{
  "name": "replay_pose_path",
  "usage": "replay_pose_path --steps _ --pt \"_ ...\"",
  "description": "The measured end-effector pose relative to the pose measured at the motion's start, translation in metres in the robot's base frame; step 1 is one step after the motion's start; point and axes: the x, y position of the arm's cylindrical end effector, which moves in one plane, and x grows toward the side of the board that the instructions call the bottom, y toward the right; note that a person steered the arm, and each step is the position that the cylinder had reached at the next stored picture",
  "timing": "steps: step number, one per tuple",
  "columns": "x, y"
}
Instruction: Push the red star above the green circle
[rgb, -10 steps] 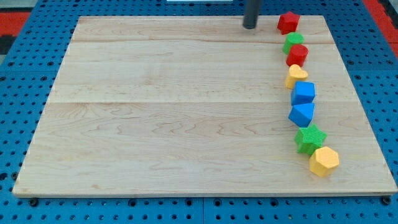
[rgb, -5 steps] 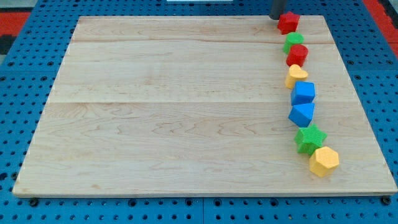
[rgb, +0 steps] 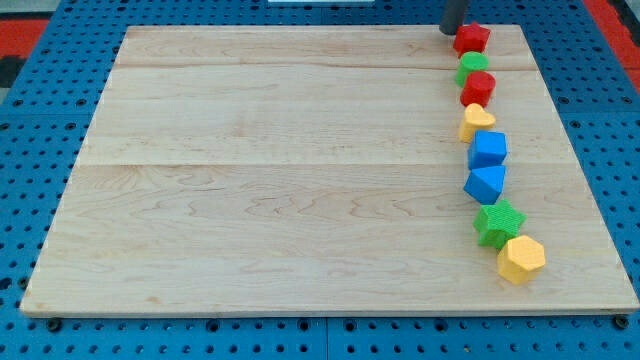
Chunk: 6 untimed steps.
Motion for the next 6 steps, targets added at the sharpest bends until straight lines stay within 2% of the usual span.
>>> replay_pose_path --steps 2,3,4,6 --pt "-0.013 0.010" --pt "-0.013 0.069" --pt "-0.013 0.085" --pt "-0.010 0.039"
